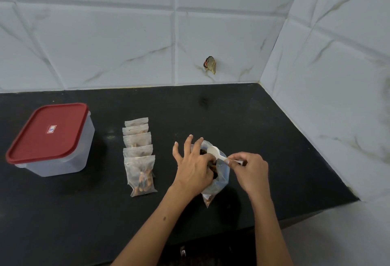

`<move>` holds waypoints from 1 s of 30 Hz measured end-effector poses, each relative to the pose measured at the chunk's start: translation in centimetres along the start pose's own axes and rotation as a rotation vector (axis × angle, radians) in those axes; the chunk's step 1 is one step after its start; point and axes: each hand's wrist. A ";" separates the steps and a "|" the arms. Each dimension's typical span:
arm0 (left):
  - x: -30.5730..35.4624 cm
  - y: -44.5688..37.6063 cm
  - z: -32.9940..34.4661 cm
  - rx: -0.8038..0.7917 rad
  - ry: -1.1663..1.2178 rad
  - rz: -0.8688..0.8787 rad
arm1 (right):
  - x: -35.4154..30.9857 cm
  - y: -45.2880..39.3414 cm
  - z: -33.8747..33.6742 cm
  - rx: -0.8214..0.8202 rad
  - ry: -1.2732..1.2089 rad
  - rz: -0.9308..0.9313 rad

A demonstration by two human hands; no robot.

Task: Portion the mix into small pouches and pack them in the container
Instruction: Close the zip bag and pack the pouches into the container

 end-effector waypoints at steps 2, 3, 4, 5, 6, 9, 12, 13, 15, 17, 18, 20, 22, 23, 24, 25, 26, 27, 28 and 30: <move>0.0 0.0 0.5 0.133 0.083 0.012 | 0.0 0.2 -0.3 0.022 -0.093 0.044; 0.2 0.1 0.6 0.228 0.170 0.012 | 0.1 0.3 -0.4 0.032 -0.192 0.092; 0.5 0.3 0.6 0.324 0.272 0.006 | 0.3 0.4 -0.5 0.036 -0.321 0.152; 1.0 0.5 0.4 0.370 0.388 -0.017 | 0.4 0.5 -0.7 0.031 -0.460 0.225; 1.8 0.7 0.4 0.372 0.537 -0.048 | 0.6 0.5 -0.9 0.025 -0.580 0.294; 4.9 1.0 0.5 0.222 0.954 -0.213 | 1.3 0.7 -1.4 0.017 -0.831 0.421; 7.6 0.8 1.7 0.049 1.132 -0.269 | 2.5 0.8 -1.5 -0.009 -0.919 0.475; 8.4 0.7 2.1 0.012 1.183 -0.269 | 3.0 0.9 -1.6 -0.007 -0.917 0.486; 9.3 0.4 3.3 -0.053 1.253 -0.304 | 4.4 1.0 -1.8 0.035 -0.878 0.499; 10.1 0.1 4.8 -0.105 1.272 -0.351 | 5.9 1.0 -2.4 0.081 -0.790 0.502; 10.7 0.0 5.5 -0.130 1.272 -0.373 | 6.8 1.0 -2.7 0.089 -0.737 0.504; 11.6 -0.2 6.7 -0.168 1.291 -0.423 | 8.1 0.8 -3.2 0.089 -0.634 0.515; 12.7 -0.5 7.9 -0.198 1.327 -0.470 | 9.4 0.7 -3.7 0.105 -0.529 0.518; 13.3 -0.6 8.4 -0.211 1.331 -0.486 | 10.0 0.7 -3.9 0.117 -0.474 0.512; 13.7 -0.8 8.8 -0.225 1.324 -0.497 | 10.5 0.6 -4.1 0.130 -0.420 0.498; 14.0 -0.9 9.1 -0.239 1.316 -0.502 | 10.9 0.6 -4.3 0.143 -0.369 0.484; 14.4 -1.1 9.4 -0.250 1.310 -0.509 | 11.4 0.5 -4.5 0.153 -0.322 0.470; 14.7 -1.2 9.7 -0.258 1.306 -0.517 | 11.7 0.4 -4.6 0.161 -0.285 0.458; 15.0 -1.3 9.9 -0.259 1.300 -0.529 | 12.1 0.3 -4.6 0.166 -0.260 0.451; 15.3 -1.6 10.3 -0.257 1.282 -0.550 | 12.6 0.1 -4.6 0.170 -0.231 0.446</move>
Point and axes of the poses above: each hand's wrist, its own y-axis away from the middle knuckle, its own z-axis out of the palm, x = y × z, and after that the axes turned 9 degrees about y, right-handed
